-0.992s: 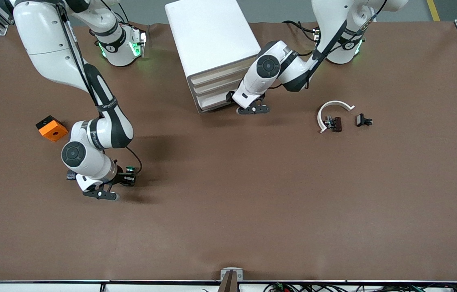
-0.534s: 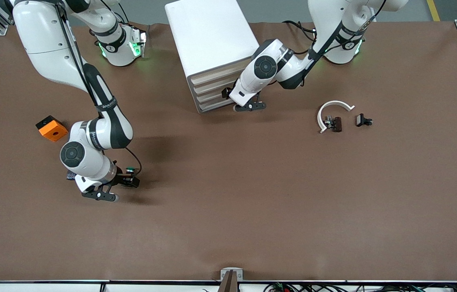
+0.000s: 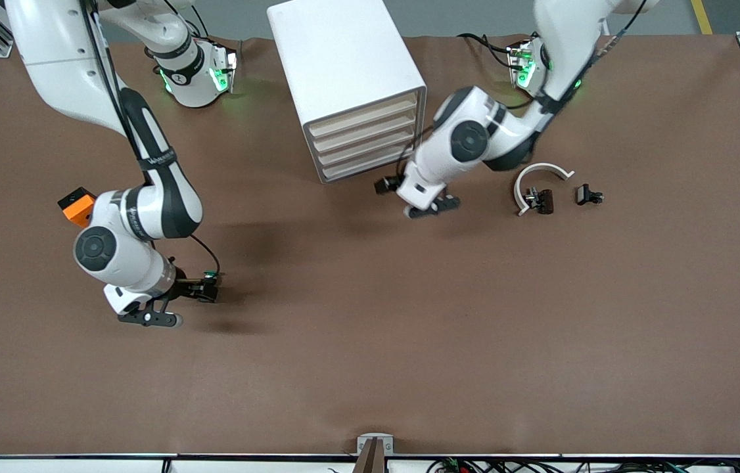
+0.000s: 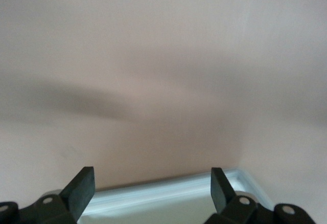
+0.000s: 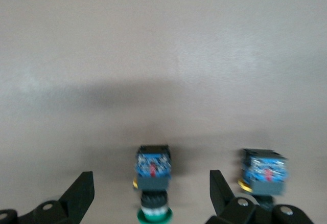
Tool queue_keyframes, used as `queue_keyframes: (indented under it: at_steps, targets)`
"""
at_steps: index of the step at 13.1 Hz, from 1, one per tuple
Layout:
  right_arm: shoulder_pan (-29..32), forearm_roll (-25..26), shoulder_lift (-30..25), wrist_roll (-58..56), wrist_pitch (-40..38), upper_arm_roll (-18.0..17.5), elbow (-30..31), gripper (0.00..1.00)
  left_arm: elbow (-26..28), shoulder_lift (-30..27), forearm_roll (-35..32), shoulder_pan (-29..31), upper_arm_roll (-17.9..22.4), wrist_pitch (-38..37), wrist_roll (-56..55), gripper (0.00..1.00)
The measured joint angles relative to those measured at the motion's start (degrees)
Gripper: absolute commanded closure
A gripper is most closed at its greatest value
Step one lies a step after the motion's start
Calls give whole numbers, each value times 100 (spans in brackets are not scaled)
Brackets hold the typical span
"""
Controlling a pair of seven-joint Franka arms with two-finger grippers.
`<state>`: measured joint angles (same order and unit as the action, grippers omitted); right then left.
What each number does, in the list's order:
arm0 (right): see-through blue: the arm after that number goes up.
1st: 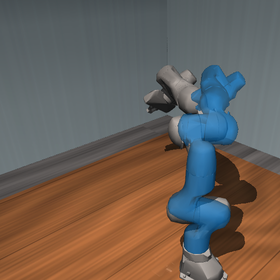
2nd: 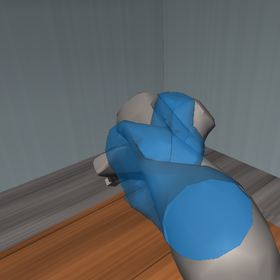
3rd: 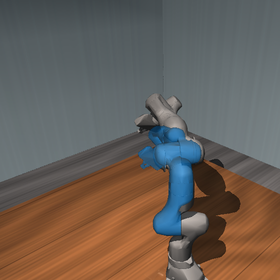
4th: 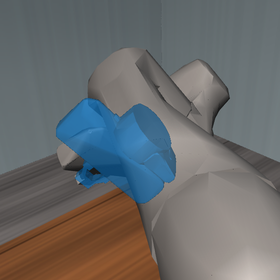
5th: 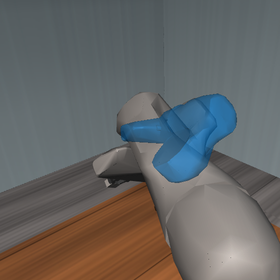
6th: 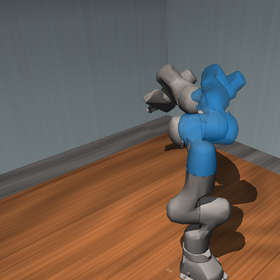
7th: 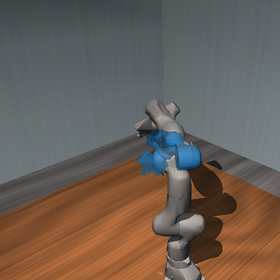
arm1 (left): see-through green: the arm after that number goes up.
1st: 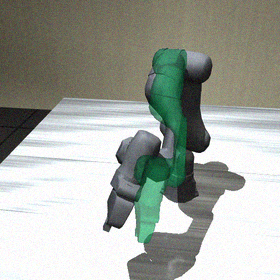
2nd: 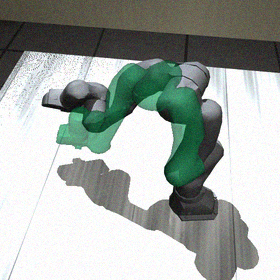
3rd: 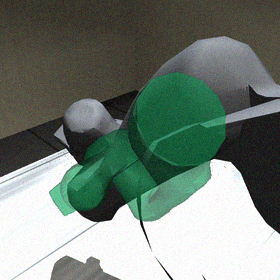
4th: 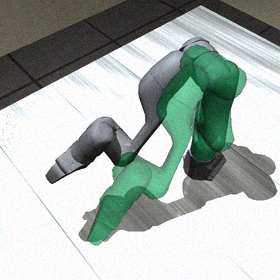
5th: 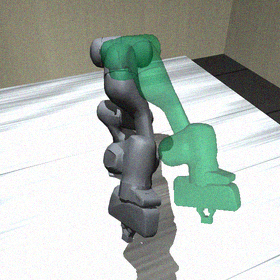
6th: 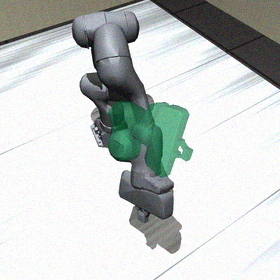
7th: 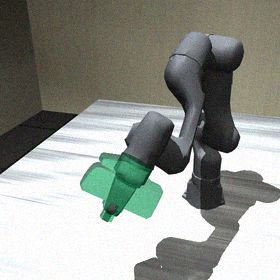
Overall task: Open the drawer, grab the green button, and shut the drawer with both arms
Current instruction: 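Push the drawer shut with the left gripper while the right gripper withdraws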
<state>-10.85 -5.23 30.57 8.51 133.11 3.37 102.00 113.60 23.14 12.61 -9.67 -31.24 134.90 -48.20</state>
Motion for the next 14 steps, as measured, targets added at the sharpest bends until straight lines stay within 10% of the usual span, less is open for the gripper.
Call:
queue_keyframes:
  at_steps: [7, 14]
  targets:
    - [727, 143, -1265, -994, -2486, 33, -367, 0, -1862, -273, -2068, 1362, -9, -2051, 882, 0]
    - [738, 779, -1961, -996, -4601, 19, -1418, 0, -2140, -1378, -2201, 2371, 29, -2753, 2869, 0]
